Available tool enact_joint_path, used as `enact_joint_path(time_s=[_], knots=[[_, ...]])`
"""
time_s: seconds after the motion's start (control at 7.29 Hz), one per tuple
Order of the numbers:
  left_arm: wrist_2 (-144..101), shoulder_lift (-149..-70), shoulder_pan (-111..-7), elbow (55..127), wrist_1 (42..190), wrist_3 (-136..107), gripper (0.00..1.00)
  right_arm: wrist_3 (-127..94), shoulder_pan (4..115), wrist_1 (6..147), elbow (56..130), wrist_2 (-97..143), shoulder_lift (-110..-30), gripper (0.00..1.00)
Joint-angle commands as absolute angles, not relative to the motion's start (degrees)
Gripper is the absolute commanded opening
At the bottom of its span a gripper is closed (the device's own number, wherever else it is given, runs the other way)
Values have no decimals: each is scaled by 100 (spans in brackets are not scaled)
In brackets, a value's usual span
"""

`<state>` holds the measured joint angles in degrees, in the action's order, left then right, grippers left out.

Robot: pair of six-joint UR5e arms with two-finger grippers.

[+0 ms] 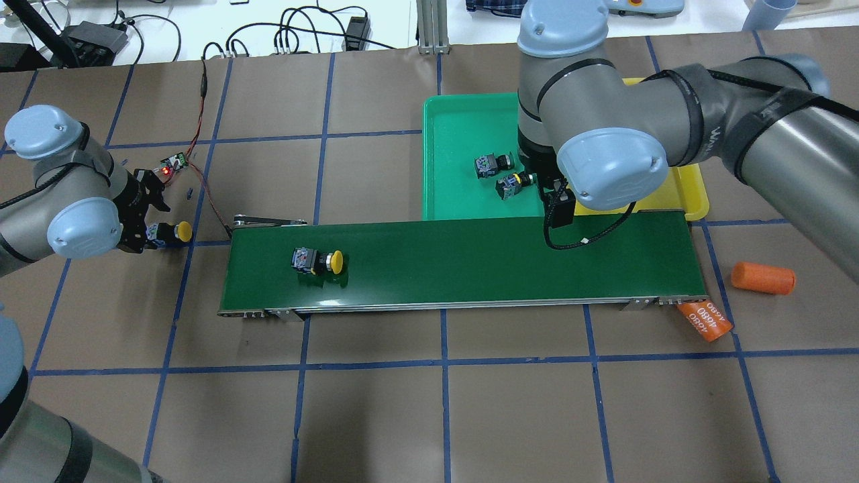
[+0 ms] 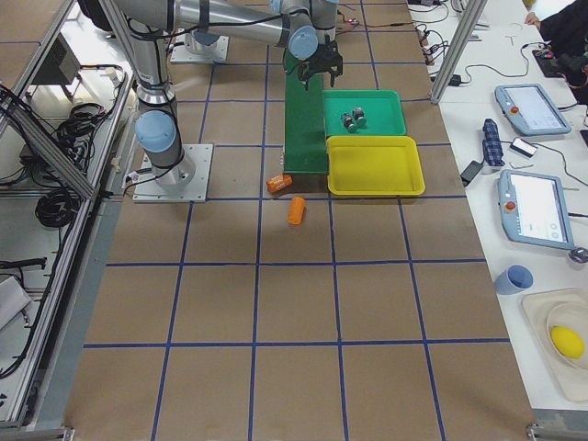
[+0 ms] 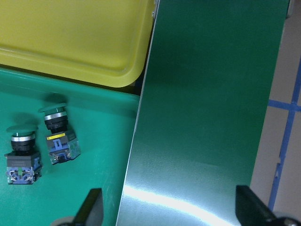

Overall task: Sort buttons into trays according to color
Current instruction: 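Drop the green switch into the green tray while the left gripper grasps another, then hold the second yellow-cap switch in the left gripper near the parts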

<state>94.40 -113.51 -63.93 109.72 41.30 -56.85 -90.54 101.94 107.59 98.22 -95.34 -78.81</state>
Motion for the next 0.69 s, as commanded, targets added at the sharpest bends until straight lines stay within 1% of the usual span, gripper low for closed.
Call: enact_joint_path(time_s=[0.0,0.55], knots=[[9439,-11320,-6398,11074,4157,-5687,85,-9009,10178,10705,9896,-9536,-7884,100],[9439,-11399,-6363,11031,4078,-5643,87,-9088,10169,10802,9940,-9510,-7831,100]])
